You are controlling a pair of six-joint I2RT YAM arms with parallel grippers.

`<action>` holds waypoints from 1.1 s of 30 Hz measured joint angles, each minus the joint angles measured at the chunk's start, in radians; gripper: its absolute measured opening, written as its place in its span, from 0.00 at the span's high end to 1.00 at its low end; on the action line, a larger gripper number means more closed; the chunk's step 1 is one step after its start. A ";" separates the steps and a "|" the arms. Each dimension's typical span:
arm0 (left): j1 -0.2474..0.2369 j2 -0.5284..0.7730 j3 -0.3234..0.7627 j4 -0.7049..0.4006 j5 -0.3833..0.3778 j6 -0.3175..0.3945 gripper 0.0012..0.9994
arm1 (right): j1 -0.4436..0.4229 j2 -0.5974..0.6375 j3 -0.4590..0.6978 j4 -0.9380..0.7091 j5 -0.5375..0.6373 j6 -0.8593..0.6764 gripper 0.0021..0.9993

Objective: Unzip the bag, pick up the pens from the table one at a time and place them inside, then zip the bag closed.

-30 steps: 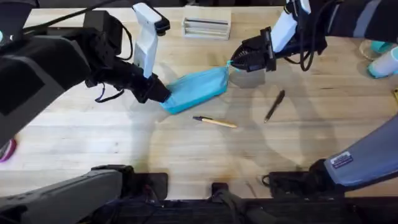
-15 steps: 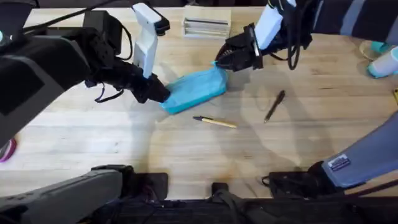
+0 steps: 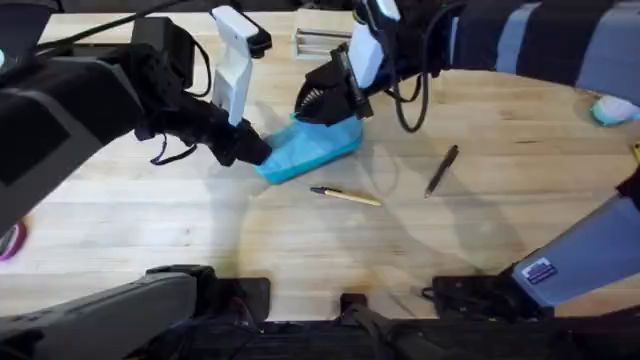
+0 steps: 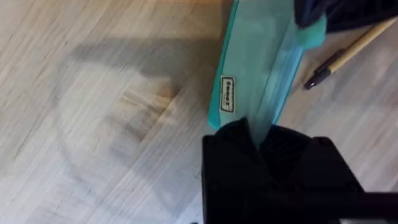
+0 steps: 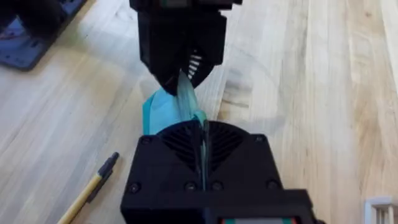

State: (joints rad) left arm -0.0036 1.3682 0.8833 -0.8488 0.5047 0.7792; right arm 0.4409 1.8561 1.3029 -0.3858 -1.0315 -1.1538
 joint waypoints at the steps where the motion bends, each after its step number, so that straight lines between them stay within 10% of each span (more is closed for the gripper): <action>1: 0.001 0.000 0.000 0.000 -0.002 0.000 0.96 | 0.009 0.000 0.000 0.016 0.005 0.017 0.97; 22: 0.003 0.000 0.000 -0.011 -0.008 0.002 0.96 | 0.194 0.009 0.003 0.190 0.022 0.234 0.97; 33: 0.002 0.000 0.000 -0.004 -0.006 0.003 0.96 | 0.119 0.008 0.009 0.191 -0.127 0.240 0.97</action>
State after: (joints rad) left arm -0.0013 1.3682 0.8833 -0.8524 0.4992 0.7818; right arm 0.5599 1.8641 1.3121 -0.1944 -1.1583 -0.9140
